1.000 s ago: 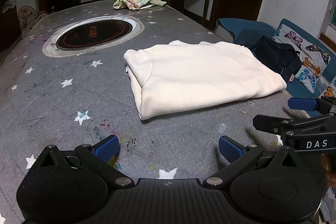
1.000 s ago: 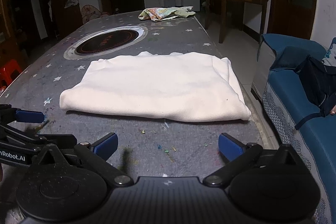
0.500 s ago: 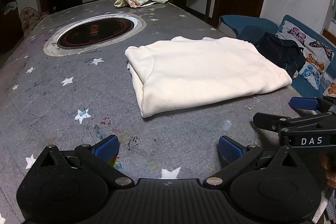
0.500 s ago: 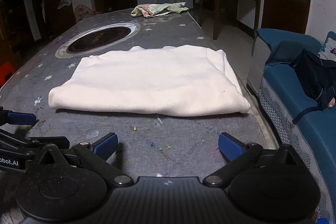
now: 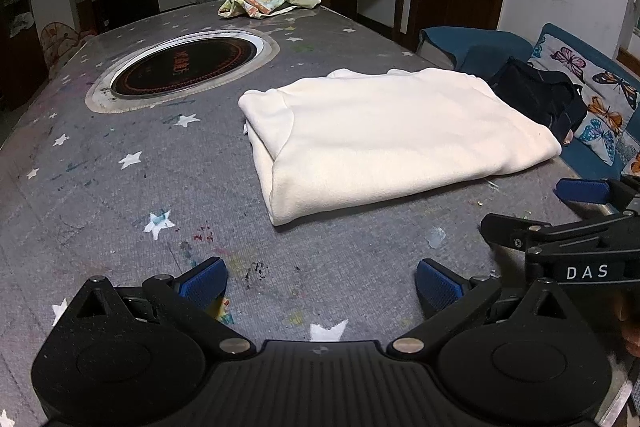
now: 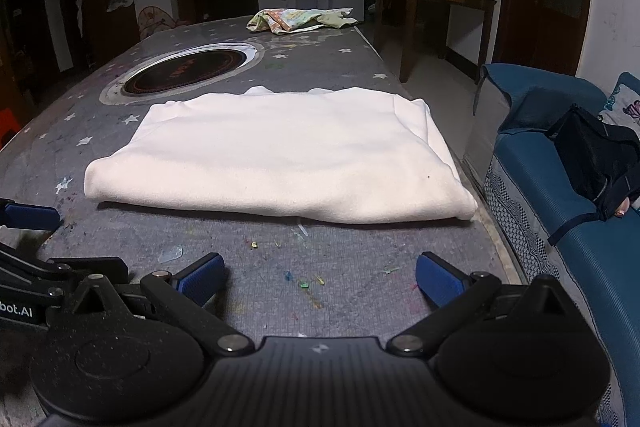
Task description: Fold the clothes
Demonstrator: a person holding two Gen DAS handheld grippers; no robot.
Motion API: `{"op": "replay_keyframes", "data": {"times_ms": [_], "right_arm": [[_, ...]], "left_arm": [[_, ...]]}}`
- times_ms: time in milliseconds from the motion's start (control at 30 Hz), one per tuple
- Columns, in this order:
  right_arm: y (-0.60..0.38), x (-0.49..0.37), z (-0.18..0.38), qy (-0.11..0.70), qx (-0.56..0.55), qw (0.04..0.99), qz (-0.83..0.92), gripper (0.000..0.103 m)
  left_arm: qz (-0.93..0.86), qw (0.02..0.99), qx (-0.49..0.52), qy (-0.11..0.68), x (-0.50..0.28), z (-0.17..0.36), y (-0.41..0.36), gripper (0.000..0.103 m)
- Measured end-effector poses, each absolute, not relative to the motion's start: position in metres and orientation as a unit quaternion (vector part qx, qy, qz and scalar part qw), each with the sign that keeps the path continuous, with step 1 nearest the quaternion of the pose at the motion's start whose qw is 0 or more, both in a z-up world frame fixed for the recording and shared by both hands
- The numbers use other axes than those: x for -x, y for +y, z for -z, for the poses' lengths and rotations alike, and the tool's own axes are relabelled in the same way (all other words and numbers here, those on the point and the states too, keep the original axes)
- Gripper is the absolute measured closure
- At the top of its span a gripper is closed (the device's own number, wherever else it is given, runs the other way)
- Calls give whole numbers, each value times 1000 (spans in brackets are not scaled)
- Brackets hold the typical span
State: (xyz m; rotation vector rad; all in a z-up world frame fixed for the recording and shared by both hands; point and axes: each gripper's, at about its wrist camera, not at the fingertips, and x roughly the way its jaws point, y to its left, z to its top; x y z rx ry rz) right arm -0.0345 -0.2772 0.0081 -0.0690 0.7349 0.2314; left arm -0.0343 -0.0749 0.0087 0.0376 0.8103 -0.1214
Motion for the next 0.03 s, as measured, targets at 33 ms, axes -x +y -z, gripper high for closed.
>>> {"op": "replay_keyframes", "data": {"times_ms": [33], "right_arm": [[-277,34,-8,358,34,926,-113,0]], "left_arm": [[59,917,-19,394,34,-8,-75,0]]}}
